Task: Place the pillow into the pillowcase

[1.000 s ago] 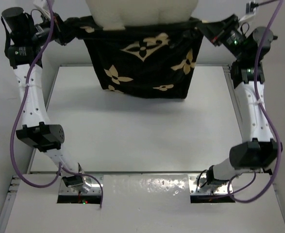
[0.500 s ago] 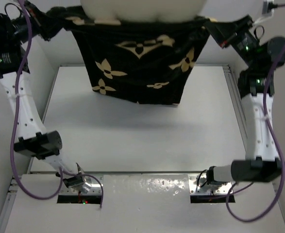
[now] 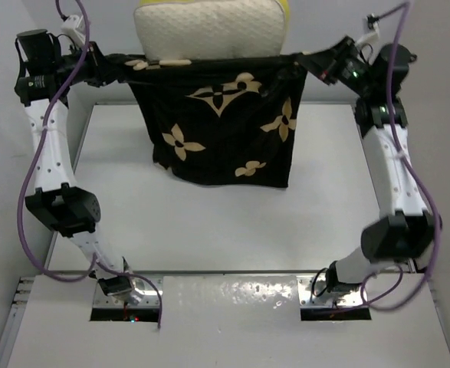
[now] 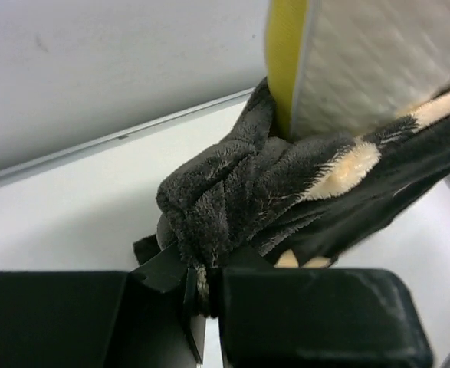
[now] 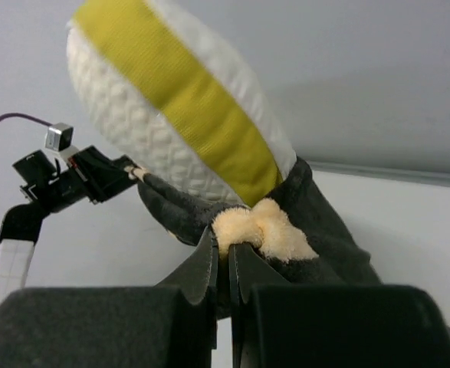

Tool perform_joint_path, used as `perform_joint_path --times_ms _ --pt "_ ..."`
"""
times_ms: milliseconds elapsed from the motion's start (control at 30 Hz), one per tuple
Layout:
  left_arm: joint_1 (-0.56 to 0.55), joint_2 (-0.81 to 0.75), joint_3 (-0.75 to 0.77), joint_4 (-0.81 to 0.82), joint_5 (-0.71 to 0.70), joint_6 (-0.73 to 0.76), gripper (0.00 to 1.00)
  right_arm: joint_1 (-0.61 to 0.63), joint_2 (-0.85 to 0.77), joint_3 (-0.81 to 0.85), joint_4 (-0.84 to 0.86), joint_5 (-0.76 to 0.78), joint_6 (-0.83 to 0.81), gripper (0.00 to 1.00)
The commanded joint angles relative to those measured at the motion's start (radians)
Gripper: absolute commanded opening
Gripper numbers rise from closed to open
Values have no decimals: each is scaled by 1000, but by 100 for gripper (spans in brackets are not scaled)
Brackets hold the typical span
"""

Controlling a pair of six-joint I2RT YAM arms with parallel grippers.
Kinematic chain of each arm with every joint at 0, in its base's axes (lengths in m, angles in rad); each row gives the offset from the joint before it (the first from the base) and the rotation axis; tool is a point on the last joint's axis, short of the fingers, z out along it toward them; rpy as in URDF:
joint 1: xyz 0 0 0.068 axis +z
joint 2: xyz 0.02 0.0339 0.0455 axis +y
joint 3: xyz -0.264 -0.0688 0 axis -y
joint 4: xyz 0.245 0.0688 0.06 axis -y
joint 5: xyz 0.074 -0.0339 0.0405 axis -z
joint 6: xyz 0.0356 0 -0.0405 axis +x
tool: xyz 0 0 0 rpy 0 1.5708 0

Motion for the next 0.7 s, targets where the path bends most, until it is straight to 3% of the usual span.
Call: perform_joint_path --times_ms 0,67,133,200,267,300,333,367,400,433,467,500,533,567,600,633,667 --pt "-6 -193 -49 52 -149 155 0 -83 -298 -254 253 124 -31 0" --pt "-31 -175 -252 -27 -210 197 0 -83 -309 -403 178 135 -34 0" --pt "-28 -140 -330 -104 -250 206 0 -80 -281 -552 112 101 -24 0" --pt "-1 -74 -343 -204 -244 231 0 -63 -296 -679 151 107 -14 0" --pt "27 -29 -272 -244 -209 246 0 -55 -312 -678 190 138 -31 0" --pt "32 -11 -214 -275 -210 245 0 -58 -290 -616 173 150 -45 0" --pt "26 46 3 -301 -230 237 0 -63 -264 -530 138 147 -63 0" --pt "22 81 160 -309 -242 220 0 -72 -229 -273 44 145 -103 0" --pt "9 77 341 -265 -293 197 0 -78 -141 -117 -3 133 -117 0" --pt "1 43 370 -190 -313 185 0 -84 -100 31 -29 130 -116 0" --pt "1 -9 355 -106 -310 177 0 -106 -56 315 -28 127 -64 0" --pt "2 -156 214 109 -295 174 0 -121 -22 421 5 121 -22 0" --pt "15 -223 160 216 -257 162 0 -139 4 481 64 110 31 0" --pt "15 -241 173 226 -241 165 0 -171 -12 465 193 101 139 0" --pt "18 -216 282 184 -214 163 0 -181 -47 374 264 92 178 0" --pt "27 -206 292 139 -150 156 0 -182 -163 257 333 90 205 0" --pt "29 -208 251 84 -123 174 0 -166 -219 -16 412 117 199 0"
